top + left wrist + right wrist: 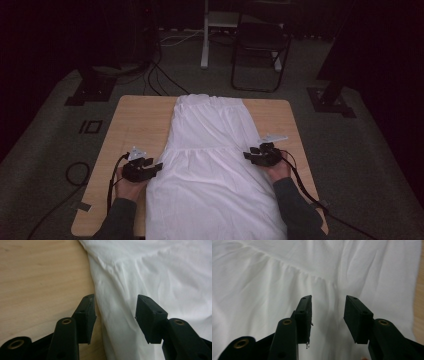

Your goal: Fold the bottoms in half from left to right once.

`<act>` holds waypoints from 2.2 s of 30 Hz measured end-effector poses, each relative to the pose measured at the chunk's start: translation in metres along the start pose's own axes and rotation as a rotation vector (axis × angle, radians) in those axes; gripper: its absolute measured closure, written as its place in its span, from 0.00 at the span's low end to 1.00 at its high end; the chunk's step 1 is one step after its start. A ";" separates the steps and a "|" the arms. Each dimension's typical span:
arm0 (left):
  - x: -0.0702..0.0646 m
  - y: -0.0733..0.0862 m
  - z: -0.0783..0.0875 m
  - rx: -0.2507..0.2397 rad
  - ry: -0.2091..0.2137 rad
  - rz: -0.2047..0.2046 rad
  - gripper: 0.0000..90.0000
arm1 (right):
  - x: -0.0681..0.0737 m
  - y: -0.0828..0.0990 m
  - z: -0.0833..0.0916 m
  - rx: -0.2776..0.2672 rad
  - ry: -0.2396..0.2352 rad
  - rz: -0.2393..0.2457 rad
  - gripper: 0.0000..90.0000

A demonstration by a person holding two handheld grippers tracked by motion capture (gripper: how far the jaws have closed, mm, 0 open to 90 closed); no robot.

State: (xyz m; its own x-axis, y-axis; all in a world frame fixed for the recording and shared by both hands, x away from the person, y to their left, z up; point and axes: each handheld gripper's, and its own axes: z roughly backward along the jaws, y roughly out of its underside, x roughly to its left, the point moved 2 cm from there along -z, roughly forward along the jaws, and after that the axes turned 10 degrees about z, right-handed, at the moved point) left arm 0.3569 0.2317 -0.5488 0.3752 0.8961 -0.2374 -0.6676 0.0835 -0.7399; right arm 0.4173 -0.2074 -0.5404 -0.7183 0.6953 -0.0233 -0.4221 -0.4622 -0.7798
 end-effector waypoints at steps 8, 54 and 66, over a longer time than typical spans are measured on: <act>0.000 0.004 -0.009 0.025 -0.004 0.012 0.56 | -0.006 -0.015 -0.039 0.030 0.000 -0.009 0.57; -0.041 0.009 -0.034 0.094 -0.029 -0.100 0.95 | -0.009 0.060 0.017 0.078 0.165 -0.095 0.96; -0.052 0.054 0.022 0.086 0.079 -0.112 0.64 | 0.052 0.096 0.068 0.096 0.047 -0.037 0.74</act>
State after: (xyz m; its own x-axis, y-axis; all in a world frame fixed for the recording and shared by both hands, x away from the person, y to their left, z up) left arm 0.2868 0.1995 -0.5623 0.4973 0.8424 -0.2074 -0.6702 0.2213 -0.7084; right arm 0.3018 -0.2525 -0.5739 -0.6754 0.7370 -0.0271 -0.5001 -0.4847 -0.7176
